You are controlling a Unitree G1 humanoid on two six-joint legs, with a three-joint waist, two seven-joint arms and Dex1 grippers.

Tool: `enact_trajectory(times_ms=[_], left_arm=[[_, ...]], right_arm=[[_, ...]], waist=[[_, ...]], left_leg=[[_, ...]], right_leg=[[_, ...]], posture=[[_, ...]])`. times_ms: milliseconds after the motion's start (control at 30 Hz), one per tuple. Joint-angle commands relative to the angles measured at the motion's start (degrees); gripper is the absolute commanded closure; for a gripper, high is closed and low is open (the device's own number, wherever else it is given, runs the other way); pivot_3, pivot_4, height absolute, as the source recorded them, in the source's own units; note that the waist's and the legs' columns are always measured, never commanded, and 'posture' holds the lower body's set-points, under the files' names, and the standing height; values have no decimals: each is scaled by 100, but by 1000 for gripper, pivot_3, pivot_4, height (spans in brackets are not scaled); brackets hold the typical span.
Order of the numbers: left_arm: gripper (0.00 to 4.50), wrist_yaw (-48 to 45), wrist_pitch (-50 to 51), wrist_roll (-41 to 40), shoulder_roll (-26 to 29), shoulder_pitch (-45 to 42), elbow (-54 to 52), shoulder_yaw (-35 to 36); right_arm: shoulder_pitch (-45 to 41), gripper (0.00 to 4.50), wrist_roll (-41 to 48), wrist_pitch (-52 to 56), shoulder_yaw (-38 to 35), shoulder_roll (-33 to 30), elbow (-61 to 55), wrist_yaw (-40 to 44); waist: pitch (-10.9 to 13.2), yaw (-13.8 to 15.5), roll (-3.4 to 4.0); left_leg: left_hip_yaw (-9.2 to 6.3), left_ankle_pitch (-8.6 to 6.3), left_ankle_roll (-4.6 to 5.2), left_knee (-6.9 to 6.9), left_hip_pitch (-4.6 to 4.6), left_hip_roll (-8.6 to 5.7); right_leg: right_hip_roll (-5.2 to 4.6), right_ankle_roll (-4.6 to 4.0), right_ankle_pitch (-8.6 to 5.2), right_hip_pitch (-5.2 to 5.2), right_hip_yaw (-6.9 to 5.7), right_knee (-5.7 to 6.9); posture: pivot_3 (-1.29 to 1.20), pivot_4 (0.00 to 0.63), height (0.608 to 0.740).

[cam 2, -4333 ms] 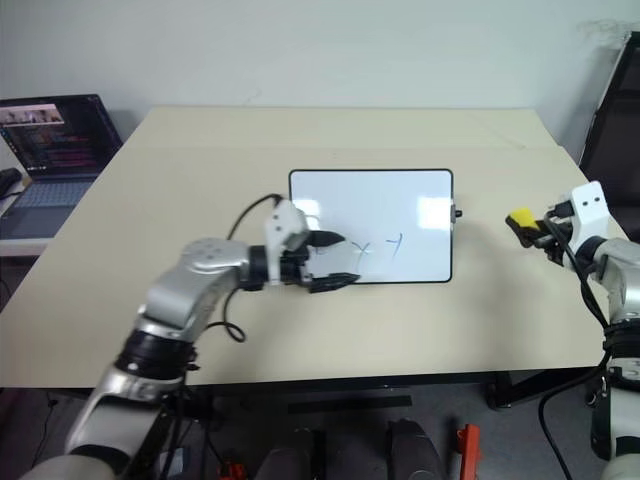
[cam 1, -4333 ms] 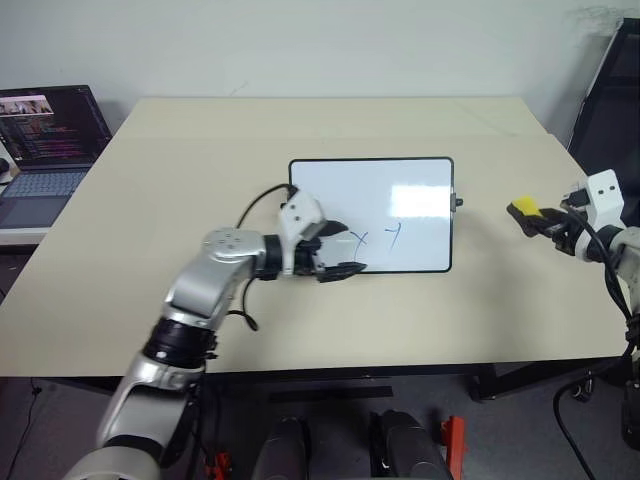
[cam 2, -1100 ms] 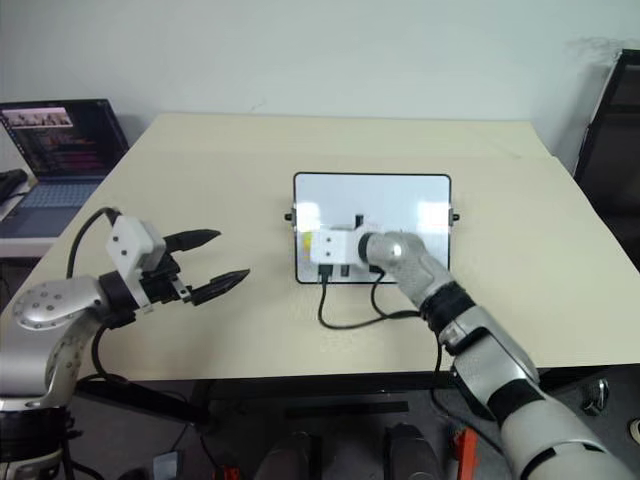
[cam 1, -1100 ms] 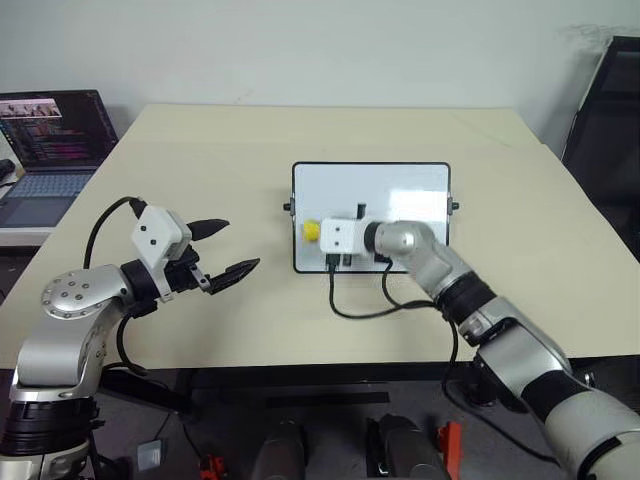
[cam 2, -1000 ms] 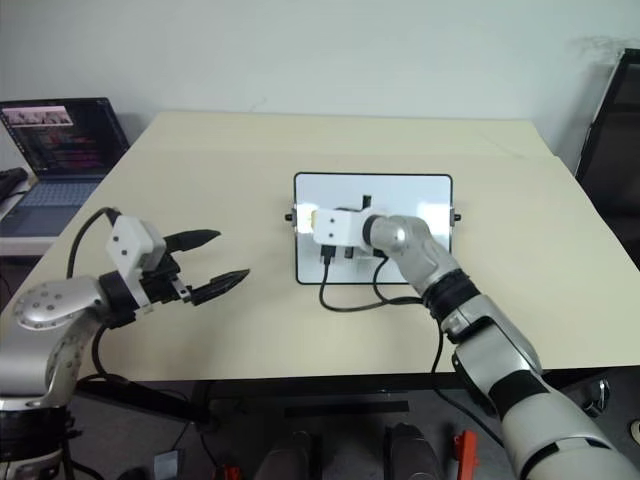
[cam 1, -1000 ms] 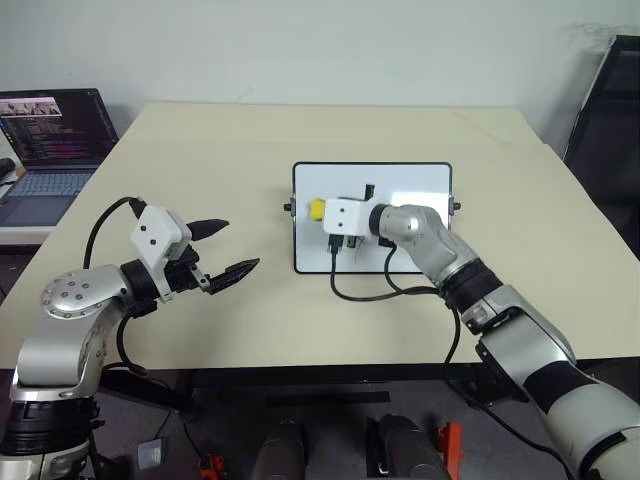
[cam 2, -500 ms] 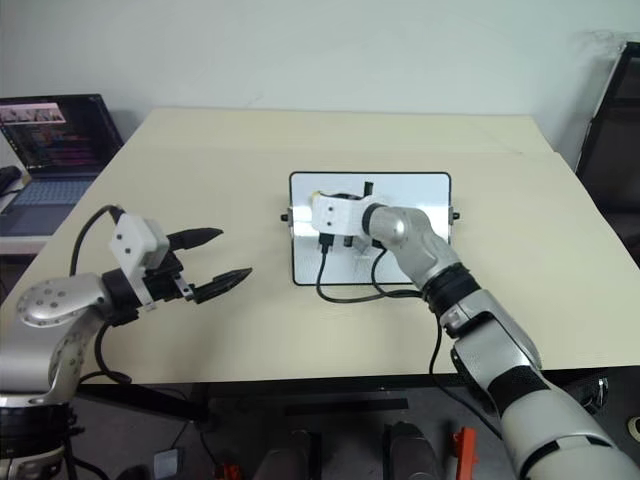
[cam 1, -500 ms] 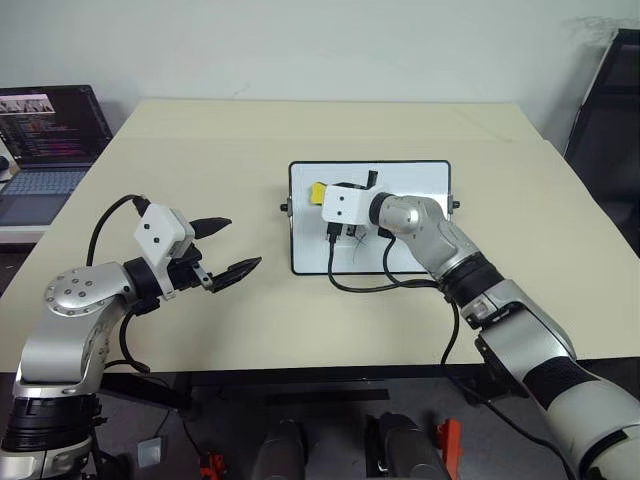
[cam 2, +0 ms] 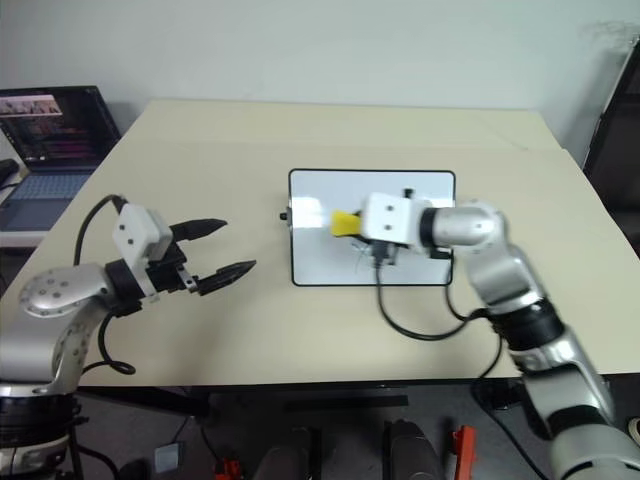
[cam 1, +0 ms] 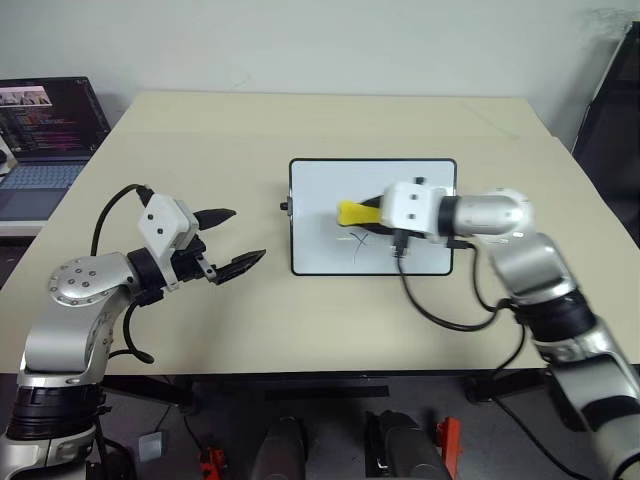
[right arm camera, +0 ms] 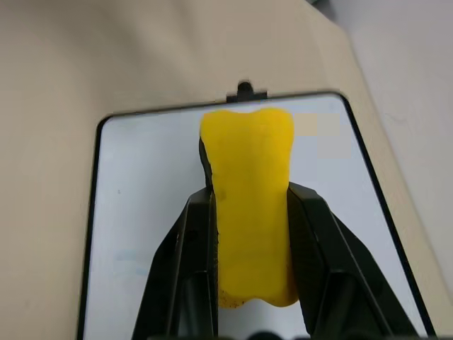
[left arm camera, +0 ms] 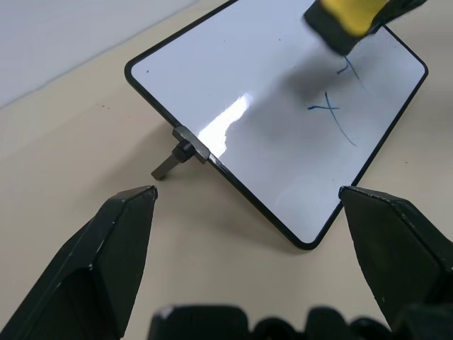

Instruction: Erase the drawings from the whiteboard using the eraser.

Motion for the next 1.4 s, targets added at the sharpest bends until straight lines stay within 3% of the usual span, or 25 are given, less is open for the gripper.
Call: enact_trajectory(times_ms=[33, 267, 533, 867, 1400], left_arm=[[0, -92, -13, -27, 122, -177, -76, -15], [0, -243, 34, 4, 153, -369, 10, -182], [0, -252, 89, -31, 188, -264, -2, -139], [0, -300, 109, 18, 210, -284, 9, -171], [0, -300, 135, 41, 234, -275, -109, -195]], right_arm=[[250, 3506, 139, 131, -415, -608, -183, 255], [727, 3506, 215, -451, -911, -1609, 391, 333], [893, 3506, 997, -333, -1632, -2236, 312, 785], [1228, 3506, 1161, -315, -1746, -2516, 119, 866], [1073, 3506, 1084, -363, -1620, -2472, 263, 833]], waist=[[1, 5, -2], [2, -29, -1], [4, -35, -1], [4, -17, -1], [4, -16, 0]], left_leg=[[2, 0, 0, 0, 0, 0], [15, 0, 0, 0, 7, 4], [16, 0, 0, 0, 7, 5], [17, 0, 0, 2, 9, 5], [17, 0, 0, 2, 12, 6]], right_leg=[[0, -1, -2, 0, 1, -1], [6, -5, -5, 1, 8, -1], [7, -4, -5, 2, 10, 1], [7, -4, -4, 5, 11, 2], [9, -5, -4, 6, 12, 6]], posture=[[0, 150, 740], [0, 150, 740], [0, 150, 740], [0, 150, 740], [0, 150, 740]])
